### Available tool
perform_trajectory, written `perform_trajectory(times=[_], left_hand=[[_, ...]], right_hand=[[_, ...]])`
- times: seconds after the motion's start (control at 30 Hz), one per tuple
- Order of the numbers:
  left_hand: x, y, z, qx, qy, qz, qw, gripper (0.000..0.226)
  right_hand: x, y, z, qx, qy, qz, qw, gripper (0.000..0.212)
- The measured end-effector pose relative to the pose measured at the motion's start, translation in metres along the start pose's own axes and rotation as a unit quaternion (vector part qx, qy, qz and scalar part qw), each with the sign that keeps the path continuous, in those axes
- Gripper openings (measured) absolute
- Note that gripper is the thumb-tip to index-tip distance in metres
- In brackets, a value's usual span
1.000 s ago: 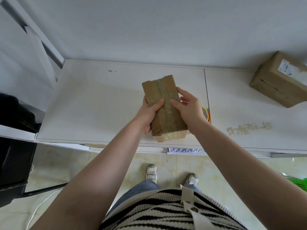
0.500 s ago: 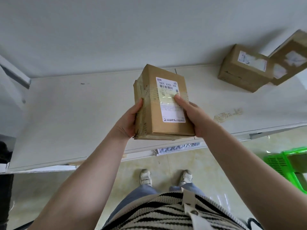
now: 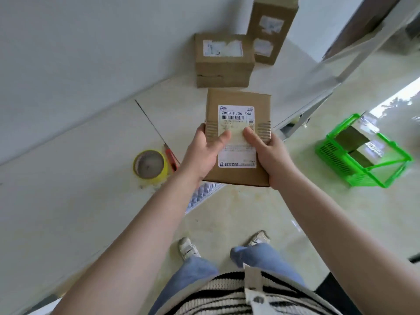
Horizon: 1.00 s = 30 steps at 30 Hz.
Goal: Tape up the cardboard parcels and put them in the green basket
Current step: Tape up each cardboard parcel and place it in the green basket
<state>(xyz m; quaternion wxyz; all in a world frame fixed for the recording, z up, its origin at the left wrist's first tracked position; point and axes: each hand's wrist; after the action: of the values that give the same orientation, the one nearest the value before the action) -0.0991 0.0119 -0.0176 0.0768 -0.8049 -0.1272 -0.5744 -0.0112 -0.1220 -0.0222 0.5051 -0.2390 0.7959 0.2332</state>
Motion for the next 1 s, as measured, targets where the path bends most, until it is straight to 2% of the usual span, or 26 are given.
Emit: perform_trajectory(times=[0.17,0.37,0.5,0.63,1.0], left_hand=[[0.008,0.101,0.058,-0.072,-0.034,0.08,0.994,0.038],[0.007,0.232,0.12,-0.161,-0.075,0.091,0.98,0.042],[0.006,0.306,0.151,-0.21,-0.091,0.085,0.97,0.041],[0.008,0.364,0.185,-0.253,-0.102,0.091,0.958,0.041],[0.011,0.486,0.328,-0.348,-0.115,0.199,0.909,0.044]], right_hand=[[0.009,-0.11,-0.014,0.081,-0.002,0.016,0.997,0.036],[0.021,-0.246,-0.028,0.15,0.014,0.046,0.988,0.041],[0.028,-0.319,-0.041,0.197,0.013,0.062,0.978,0.029],[0.032,-0.374,-0.043,0.242,0.013,0.09,0.966,0.015],[0.028,-0.515,0.014,0.331,0.038,0.16,0.929,0.021]])
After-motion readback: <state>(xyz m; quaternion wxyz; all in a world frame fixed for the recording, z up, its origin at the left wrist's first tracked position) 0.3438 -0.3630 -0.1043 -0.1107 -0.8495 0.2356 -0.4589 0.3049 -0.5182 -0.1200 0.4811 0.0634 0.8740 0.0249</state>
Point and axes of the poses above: each hand's wrist, its own z-axis towards the middle knuckle, its own y-axis out of the palm, x = y × z, and after that the axes turned 14 degrees about -x, right-handed
